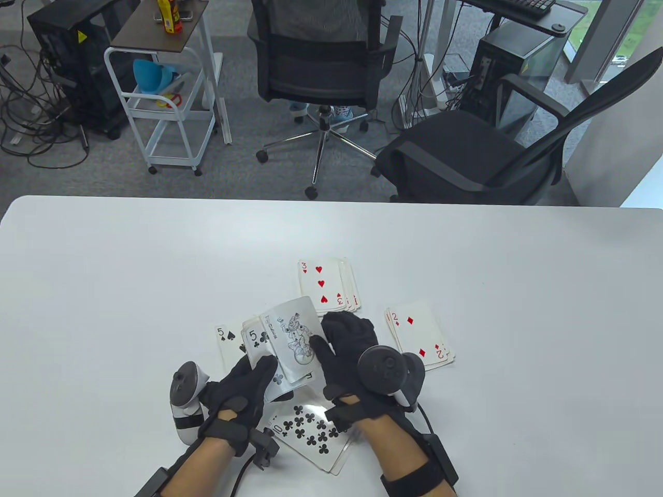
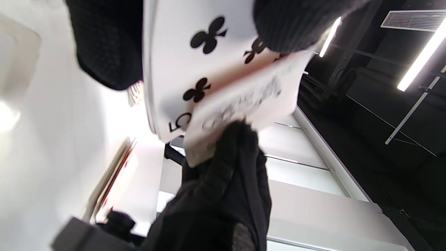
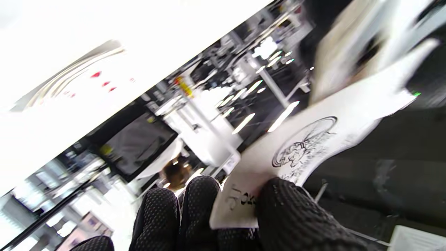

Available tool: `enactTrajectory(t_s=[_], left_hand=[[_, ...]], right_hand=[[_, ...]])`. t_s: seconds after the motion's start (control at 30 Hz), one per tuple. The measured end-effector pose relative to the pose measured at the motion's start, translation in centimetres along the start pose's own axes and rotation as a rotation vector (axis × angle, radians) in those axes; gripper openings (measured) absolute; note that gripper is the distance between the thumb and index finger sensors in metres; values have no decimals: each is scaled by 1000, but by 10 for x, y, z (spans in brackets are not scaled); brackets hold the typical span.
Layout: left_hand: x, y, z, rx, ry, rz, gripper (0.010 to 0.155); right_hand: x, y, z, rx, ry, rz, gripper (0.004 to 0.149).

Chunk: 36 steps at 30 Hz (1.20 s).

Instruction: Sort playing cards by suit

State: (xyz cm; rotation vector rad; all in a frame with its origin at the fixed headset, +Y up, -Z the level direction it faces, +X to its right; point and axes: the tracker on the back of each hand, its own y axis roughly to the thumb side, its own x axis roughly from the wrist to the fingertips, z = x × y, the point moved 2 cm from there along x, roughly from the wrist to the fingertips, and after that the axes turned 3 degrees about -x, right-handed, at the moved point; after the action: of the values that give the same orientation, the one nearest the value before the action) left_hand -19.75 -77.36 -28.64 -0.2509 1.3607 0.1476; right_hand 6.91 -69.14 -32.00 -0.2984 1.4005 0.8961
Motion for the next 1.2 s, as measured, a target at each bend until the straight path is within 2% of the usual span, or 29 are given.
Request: enactTrajectory(t_s=[0.1,0.13,0.2,0.3,0.37,0.47,0.63,0.77,0.9,1.1,1.2], left_hand=[[0,2,-1,-11,12,7,52],[0,3,-2,-12,15,10,52],[0,5,-2,-15,24,21,52],[0,6,-2,-28,32,27,52],[0,6,-2,-30,31,27,52],[-1,7,-3,-30,31,32,52],[-2,9,-5,-37,38,36,52],[-2,8,-3,-29,23,31,52],[-2,8,-3,-28,23,28,52],[-2,5,0,-14,18,11,52],[-2,4,1,-2,16,5,52]], right_hand=[[7,-28,20,-49,-23,-137,38],[9,-39,24,-91,-2,-201,37],[12,-58,25,-175,125,-300,37],[12,-72,11,-345,341,-416,37],[11,-73,-1,-450,414,-440,37],[12,-68,-17,-645,412,-427,40],[9,-64,-35,-839,422,-423,45],[9,-62,-37,-856,407,-414,49],[10,-57,-25,-798,335,-381,48],[8,-31,-8,-544,151,-188,48],[5,-17,-8,-397,115,-104,50]])
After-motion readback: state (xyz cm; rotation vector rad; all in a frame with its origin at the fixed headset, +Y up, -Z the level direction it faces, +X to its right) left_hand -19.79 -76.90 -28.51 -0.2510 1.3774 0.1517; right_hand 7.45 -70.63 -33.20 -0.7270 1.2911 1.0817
